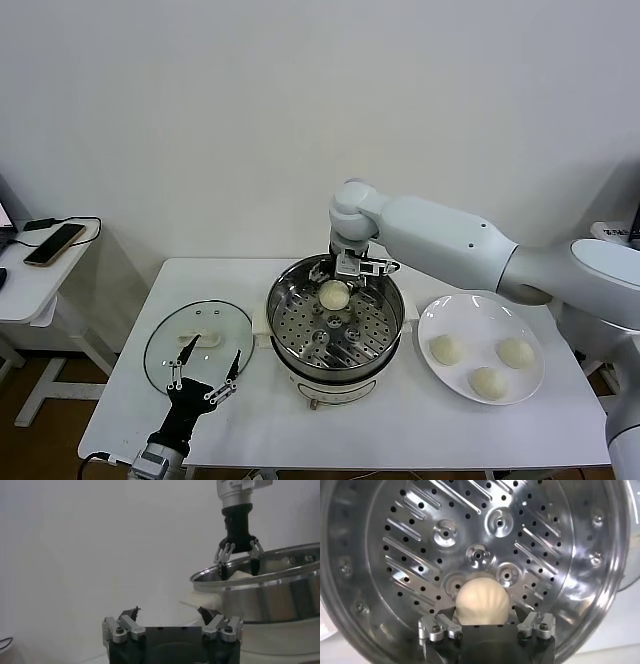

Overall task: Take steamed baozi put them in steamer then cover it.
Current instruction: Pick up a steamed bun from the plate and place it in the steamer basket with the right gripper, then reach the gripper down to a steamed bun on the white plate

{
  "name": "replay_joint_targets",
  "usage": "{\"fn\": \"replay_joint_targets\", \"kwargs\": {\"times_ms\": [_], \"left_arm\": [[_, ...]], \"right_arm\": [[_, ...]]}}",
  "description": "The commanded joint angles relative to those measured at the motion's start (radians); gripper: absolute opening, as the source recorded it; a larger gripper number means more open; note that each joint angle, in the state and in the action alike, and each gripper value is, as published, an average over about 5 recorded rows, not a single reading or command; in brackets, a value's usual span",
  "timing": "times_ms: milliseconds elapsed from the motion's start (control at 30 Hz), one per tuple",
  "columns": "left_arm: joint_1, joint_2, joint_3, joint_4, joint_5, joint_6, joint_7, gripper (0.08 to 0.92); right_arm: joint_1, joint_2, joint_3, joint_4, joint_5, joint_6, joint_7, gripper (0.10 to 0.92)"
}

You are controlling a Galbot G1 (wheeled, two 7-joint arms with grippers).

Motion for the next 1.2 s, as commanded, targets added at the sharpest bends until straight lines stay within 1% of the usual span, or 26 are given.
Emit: {"fn": "replay_joint_targets", "kwargs": {"times_ms": [33, 133, 200, 267, 400, 533, 700, 967, 1200], "left_arm": [[0.000, 0.002, 0.000, -0.002, 0.000, 0.001, 0.000, 0.823], [-0.002, 0.005, 0.003, 0.000, 0.000, -0.001, 0.000, 0.823], [-0.003, 0.006, 0.006, 0.000, 0.000, -0.001, 0.001, 0.823], [-0.005, 0.007, 0.010, -0.001, 0.001, -0.001, 0.001, 0.823], [-0.008, 0.006, 0.018, -0.002, 0.001, -0.001, 0.001, 0.823], [-0.011, 0.005, 0.023, -0.004, 0.002, 0.001, 0.001, 0.823], [-0.011, 0.003, 0.023, -0.007, 0.003, 0.003, 0.001, 0.823], [-0.003, -0.005, 0.016, -0.007, 0.005, 0.000, 0.000, 0.823], [-0.001, -0.007, 0.015, -0.005, 0.008, -0.001, -0.001, 0.823]], "right_arm": [[0.085, -0.102, 0.011, 0.067, 0.211, -0.152, -0.085, 0.823], [0.196, -0.196, -0.053, 0.057, 0.429, -0.338, -0.094, 0.823], [0.257, -0.251, -0.106, 0.032, 0.534, -0.442, -0.091, 0.823], [0.299, -0.305, -0.170, 0.001, 0.605, -0.515, -0.086, 0.823], [0.307, -0.411, -0.278, -0.028, 0.678, -0.581, -0.065, 0.823], [0.241, -0.501, -0.344, -0.019, 0.684, -0.602, -0.030, 0.823], [0.120, -0.544, -0.367, -0.010, 0.670, -0.610, 0.023, 0.823], [-0.092, -0.537, -0.279, -0.037, 0.616, -0.605, 0.113, 0.823], [-0.205, -0.500, -0.170, -0.074, 0.572, -0.603, 0.158, 0.823]]}}
